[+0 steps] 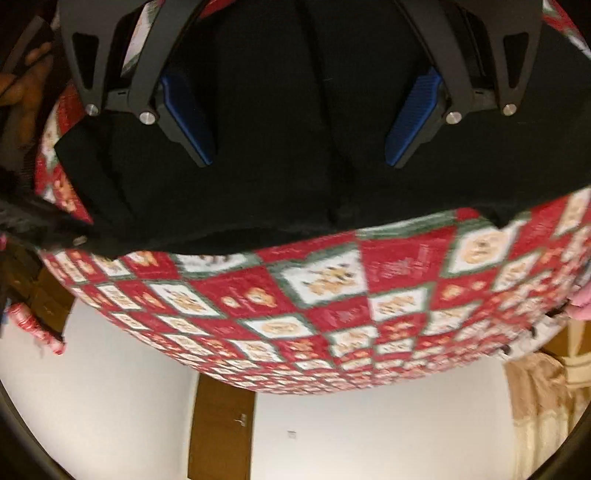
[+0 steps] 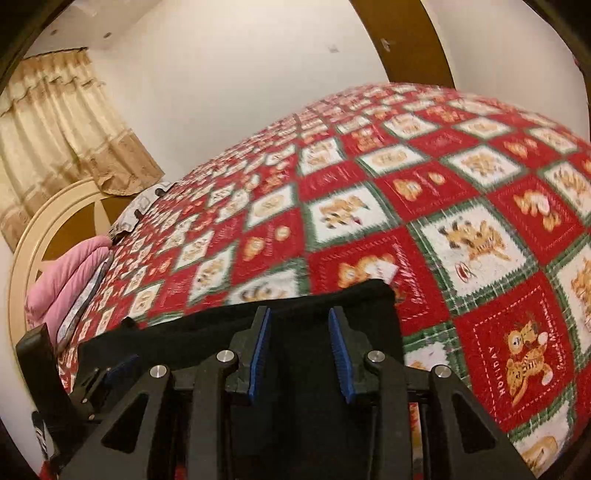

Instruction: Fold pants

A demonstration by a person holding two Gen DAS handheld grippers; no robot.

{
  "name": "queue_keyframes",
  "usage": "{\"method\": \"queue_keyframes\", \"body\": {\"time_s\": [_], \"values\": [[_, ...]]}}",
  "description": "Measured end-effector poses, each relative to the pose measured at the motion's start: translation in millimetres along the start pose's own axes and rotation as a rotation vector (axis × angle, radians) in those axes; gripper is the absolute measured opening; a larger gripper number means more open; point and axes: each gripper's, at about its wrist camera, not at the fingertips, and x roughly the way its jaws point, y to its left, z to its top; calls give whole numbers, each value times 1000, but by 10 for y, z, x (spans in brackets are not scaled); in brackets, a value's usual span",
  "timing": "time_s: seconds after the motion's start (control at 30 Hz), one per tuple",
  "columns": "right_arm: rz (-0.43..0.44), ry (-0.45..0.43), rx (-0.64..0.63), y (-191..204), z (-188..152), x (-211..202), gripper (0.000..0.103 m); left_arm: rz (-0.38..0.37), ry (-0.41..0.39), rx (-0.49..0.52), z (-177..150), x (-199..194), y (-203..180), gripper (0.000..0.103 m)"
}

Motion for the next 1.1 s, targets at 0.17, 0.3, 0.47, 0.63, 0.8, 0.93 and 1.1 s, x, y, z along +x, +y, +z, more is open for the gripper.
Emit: {"method": "queue_keyframes", "body": {"time_s": [0.17, 0.3, 0.47, 0.63, 0.8, 0.93, 1.1], "values": [[45, 39, -112, 507, -237, 30, 35, 81, -11, -46, -20, -106, 269, 96], [91, 113, -165, 870, -557, 232, 35, 148, -19, -84, -100, -228, 507, 96], [56, 87, -289, 1213, -852, 304, 51, 263, -36, -117, -227, -352, 864, 96], [14, 86, -368, 1369, -948, 334, 68, 328, -10, -214, -399, -410, 1300, 96], [64, 75, -280, 1293, -922, 163, 68, 407, 0, -291, -592, -546, 1724, 96], [82, 37, -277, 1307, -969, -50, 68, 447, -8, -390, -777, -697, 2111, 96], [98, 38, -282, 1358, -1008, -134, 68, 448, 14, -576, -925, -693, 2523, 96]]}}
